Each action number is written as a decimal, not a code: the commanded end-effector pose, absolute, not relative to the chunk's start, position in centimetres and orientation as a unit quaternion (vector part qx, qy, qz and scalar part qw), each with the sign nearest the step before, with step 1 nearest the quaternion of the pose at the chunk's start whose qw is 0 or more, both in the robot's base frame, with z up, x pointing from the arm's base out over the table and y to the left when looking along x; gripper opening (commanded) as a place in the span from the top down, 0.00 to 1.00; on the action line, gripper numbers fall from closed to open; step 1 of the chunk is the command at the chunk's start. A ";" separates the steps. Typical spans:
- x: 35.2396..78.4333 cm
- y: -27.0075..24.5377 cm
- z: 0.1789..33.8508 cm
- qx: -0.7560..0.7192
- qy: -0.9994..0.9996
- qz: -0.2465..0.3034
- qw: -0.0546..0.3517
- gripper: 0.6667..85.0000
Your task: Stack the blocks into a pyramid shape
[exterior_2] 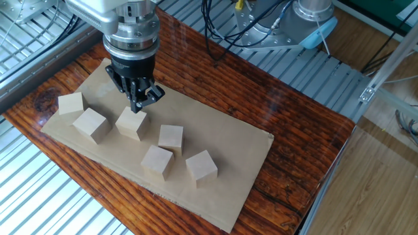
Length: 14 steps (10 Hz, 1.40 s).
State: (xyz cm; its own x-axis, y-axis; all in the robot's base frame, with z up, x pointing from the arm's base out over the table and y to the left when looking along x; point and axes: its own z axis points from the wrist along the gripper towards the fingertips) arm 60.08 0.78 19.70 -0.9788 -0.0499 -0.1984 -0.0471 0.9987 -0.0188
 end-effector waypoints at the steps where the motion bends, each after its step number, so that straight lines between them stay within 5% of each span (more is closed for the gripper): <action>1: 60.4 0.8 20.0 -0.021 0.995 -0.008 0.101 1.00; 11: 60.6 2.3 20.5 0.044 0.993 0.028 0.110 1.00; 12: 60.5 -0.8 20.5 0.025 0.993 -0.034 0.110 1.00; 14: 60.0 1.7 20.3 0.031 0.995 0.016 0.098 1.00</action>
State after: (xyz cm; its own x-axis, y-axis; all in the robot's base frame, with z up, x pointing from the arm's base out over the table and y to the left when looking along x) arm 60.26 0.87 20.22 -0.9777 0.0375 -0.2064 0.0389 0.9992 -0.0029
